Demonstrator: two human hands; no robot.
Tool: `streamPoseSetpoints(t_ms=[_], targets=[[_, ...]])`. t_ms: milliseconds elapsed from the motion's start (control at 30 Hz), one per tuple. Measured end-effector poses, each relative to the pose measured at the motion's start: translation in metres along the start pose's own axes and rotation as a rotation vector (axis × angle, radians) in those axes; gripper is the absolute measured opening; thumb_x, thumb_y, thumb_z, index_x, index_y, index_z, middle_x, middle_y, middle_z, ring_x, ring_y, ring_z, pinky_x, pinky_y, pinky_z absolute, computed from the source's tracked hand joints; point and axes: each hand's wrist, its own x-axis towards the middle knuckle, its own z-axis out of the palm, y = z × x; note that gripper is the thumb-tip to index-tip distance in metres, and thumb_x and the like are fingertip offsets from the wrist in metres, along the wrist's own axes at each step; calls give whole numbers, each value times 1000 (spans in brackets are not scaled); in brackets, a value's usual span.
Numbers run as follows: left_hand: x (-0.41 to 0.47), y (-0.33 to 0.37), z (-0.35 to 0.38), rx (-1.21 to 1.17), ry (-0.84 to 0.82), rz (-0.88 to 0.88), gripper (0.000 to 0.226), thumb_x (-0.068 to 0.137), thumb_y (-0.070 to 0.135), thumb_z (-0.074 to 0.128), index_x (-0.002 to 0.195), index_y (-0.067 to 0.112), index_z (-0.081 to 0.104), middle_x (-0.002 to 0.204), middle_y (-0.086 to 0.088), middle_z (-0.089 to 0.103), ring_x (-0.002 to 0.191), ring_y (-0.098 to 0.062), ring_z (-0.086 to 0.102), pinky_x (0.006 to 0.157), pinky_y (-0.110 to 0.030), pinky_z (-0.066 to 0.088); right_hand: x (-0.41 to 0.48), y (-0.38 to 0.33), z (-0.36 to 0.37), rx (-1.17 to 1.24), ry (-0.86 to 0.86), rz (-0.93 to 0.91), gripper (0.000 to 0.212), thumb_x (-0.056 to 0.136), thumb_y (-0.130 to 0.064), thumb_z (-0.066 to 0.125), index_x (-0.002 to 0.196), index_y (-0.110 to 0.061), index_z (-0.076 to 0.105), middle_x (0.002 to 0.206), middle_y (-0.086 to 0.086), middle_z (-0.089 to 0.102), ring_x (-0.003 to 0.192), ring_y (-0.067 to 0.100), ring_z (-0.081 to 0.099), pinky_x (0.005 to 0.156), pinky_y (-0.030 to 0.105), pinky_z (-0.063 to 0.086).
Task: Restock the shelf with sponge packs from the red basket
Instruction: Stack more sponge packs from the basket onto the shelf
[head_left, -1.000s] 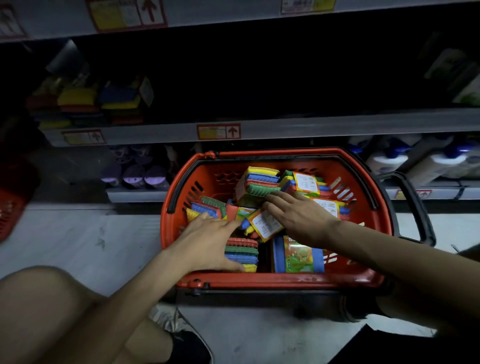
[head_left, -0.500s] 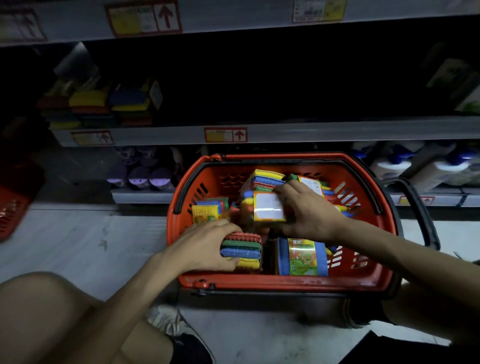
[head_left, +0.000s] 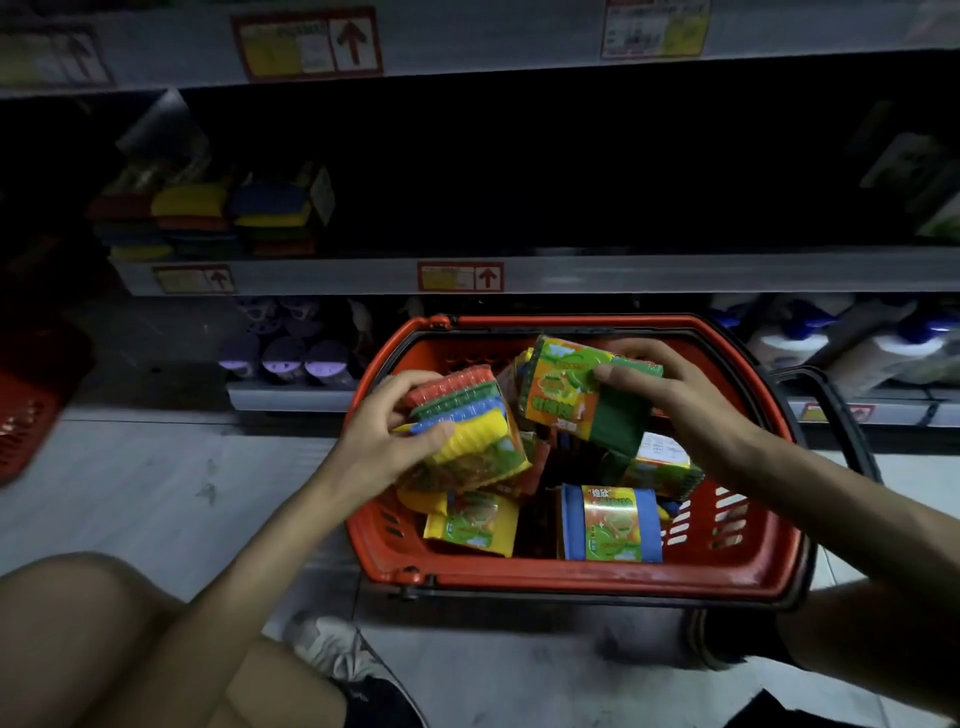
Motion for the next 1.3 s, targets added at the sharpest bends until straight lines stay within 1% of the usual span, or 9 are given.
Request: streamPoseSetpoints(t_ms=[133, 333, 433, 567, 767, 867, 967, 1100, 1300], targets=[[3, 2, 2, -234, 103, -84, 55, 68, 51, 75, 120, 33, 66, 114, 0, 75, 102, -17, 71, 87, -31, 55, 0, -5, -7, 8, 20, 24, 55, 86, -34, 75, 136, -30, 52, 124, 5, 62, 107, 24, 69, 75, 29, 57], [13, -4, 5, -368, 268, -240, 43, 78, 61, 63, 107, 32, 74, 108, -2, 75, 108, -24, 67, 104, -48, 45, 0, -13, -18, 33, 141, 38, 64, 85, -51, 73, 134, -17, 52, 116, 9, 72, 98, 24, 75, 74, 34, 61], [13, -4, 11, -411, 351, -372, 49, 97, 60, 48, 109, 20, 75, 108, -5, 79, 105, -23, 72, 99, -42, 52, -2, -18, -20, -5, 138, 40, 63, 72, -54, 79, 115, -11, 62, 102, 9, 77, 91, 26, 76, 83, 36, 58], [14, -3, 19, -452, 395, -461, 55, 98, 68, 43, 117, 27, 73, 112, 4, 78, 107, -15, 72, 100, -40, 52, -5, -21, -11, -38, 100, 54, 54, 71, -46, 83, 110, -14, 63, 100, 7, 77, 88, 23, 77, 82, 34, 59], [13, 26, 40, -500, 270, -453, 52, 96, 63, 51, 110, 20, 76, 106, -4, 80, 102, -21, 75, 97, -40, 55, -7, -17, 14, 64, 118, -20, 56, 69, -34, 89, 119, -19, 69, 100, 5, 79, 85, 24, 78, 74, 35, 60], [12, 31, 46, -462, 75, -463, 49, 88, 60, 67, 116, 20, 74, 113, -8, 78, 106, -26, 74, 101, -45, 54, -7, -17, 20, 164, 158, -28, 65, 62, -31, 92, 122, -27, 68, 105, 5, 78, 86, 26, 78, 73, 39, 62], [11, 35, 56, -450, -71, -426, 42, 84, 35, 77, 123, 23, 67, 111, -3, 78, 96, -20, 76, 79, -33, 61, -9, -20, 27, 198, 158, 16, 66, 67, -31, 90, 127, -30, 63, 104, 8, 77, 82, 28, 78, 67, 39, 63], [15, 37, 52, -467, 15, -375, 36, 84, 24, 78, 118, 25, 68, 106, -3, 78, 88, -20, 76, 69, -32, 60, -9, -20, 36, 107, 91, 83, 64, 74, -41, 85, 126, -18, 56, 102, 7, 78, 84, 25, 78, 73, 39, 62], [25, 43, 39, -562, 187, -279, 36, 86, 17, 76, 120, 26, 68, 108, -2, 78, 96, -24, 76, 83, -43, 62, -3, -24, 35, -6, -85, 165, 82, 67, -45, 89, 133, -33, 42, 109, 10, 75, 91, 28, 77, 85, 50, 62]])
